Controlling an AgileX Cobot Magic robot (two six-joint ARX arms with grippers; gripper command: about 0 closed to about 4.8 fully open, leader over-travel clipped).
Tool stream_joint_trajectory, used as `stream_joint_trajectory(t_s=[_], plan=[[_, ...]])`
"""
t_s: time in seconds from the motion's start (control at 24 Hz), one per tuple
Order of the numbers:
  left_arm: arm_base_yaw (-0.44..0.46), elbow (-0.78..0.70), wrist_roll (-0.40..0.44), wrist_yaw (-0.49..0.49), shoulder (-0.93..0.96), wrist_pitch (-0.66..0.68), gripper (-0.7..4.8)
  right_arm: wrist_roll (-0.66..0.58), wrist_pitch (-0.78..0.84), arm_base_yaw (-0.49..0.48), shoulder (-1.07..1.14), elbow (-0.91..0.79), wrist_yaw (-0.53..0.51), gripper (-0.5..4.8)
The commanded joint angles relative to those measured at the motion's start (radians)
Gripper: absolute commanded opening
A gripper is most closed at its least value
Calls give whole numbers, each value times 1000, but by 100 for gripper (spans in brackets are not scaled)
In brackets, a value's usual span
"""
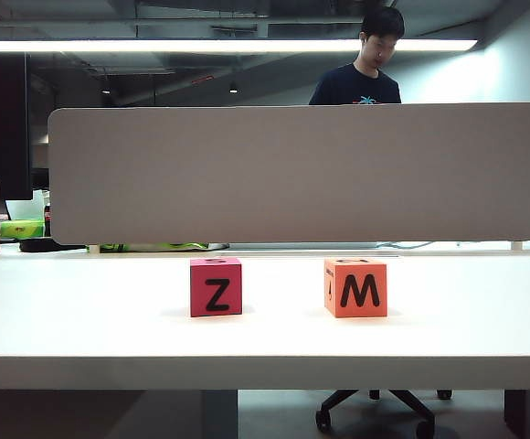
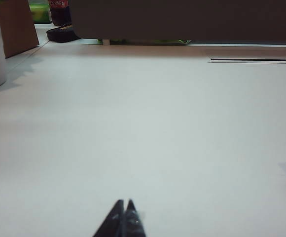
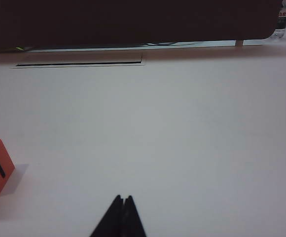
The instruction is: Stack the letter block on the right onto the letter block on the left.
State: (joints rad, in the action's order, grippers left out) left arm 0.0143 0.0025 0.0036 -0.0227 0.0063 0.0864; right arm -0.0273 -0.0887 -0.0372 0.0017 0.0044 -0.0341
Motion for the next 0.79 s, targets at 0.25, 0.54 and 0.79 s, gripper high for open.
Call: stream_joint_trajectory(t_s=[0.25,0.54,0.79], plan=[[-1,5,0,0,0,-14,-5,-17,10,1,-2,-3,-8,-9],[-2,226,-246,-278,1,45,-5,-328,-72,1,9,267,-22,-9],[-2,324,-254,-500,63,205,-5,-107,-367,1,193,530,-193,-9]])
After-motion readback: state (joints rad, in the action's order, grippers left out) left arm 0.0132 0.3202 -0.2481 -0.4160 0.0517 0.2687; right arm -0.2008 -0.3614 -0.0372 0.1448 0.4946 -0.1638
